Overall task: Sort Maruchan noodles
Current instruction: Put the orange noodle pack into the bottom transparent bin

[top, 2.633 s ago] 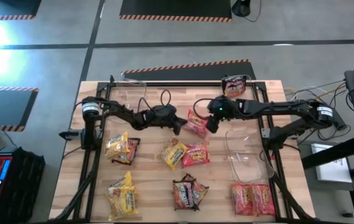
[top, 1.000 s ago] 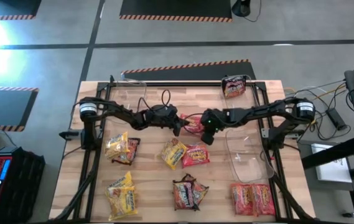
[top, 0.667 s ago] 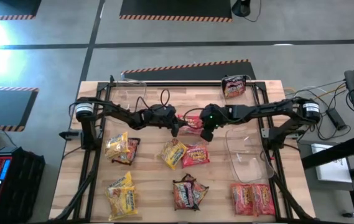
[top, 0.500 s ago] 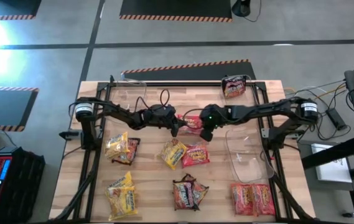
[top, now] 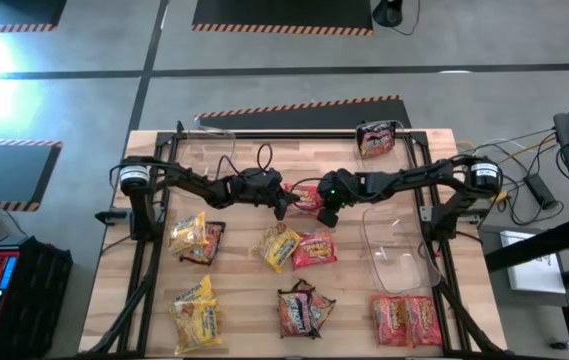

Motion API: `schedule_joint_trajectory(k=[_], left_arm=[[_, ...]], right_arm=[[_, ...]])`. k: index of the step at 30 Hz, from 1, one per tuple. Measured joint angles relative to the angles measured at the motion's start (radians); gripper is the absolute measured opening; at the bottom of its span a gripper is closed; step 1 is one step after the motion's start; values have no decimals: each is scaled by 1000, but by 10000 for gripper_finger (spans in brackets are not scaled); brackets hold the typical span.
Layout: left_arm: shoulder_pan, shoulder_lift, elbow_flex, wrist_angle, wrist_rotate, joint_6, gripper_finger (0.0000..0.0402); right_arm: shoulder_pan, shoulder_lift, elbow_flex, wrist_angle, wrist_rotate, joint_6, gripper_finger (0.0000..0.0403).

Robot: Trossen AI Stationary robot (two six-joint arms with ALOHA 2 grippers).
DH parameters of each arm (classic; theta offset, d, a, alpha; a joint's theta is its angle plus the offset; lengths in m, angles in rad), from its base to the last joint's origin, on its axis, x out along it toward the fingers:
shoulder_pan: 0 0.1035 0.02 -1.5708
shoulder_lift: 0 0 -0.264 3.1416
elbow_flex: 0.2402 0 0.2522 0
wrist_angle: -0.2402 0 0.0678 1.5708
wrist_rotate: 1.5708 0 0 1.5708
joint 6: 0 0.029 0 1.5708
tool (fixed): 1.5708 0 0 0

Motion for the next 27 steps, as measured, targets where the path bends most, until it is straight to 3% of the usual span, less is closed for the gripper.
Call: schedule_joint_trajectory(k=[10,17,21,27], left_arm=[[2,-7,0,-29,8,-1,0],[11,-85,0,-49,88,6,0],[14,-165,0,-200,72,27,10],[15,-265,0,-430,-27,30,63]], right_arm=[[0,82,2,28,3,-2,67],[0,97,-1,45,0,-20,67],[0,101,-2,48,0,-20,67],[0,107,-5,67,0,-31,67]])
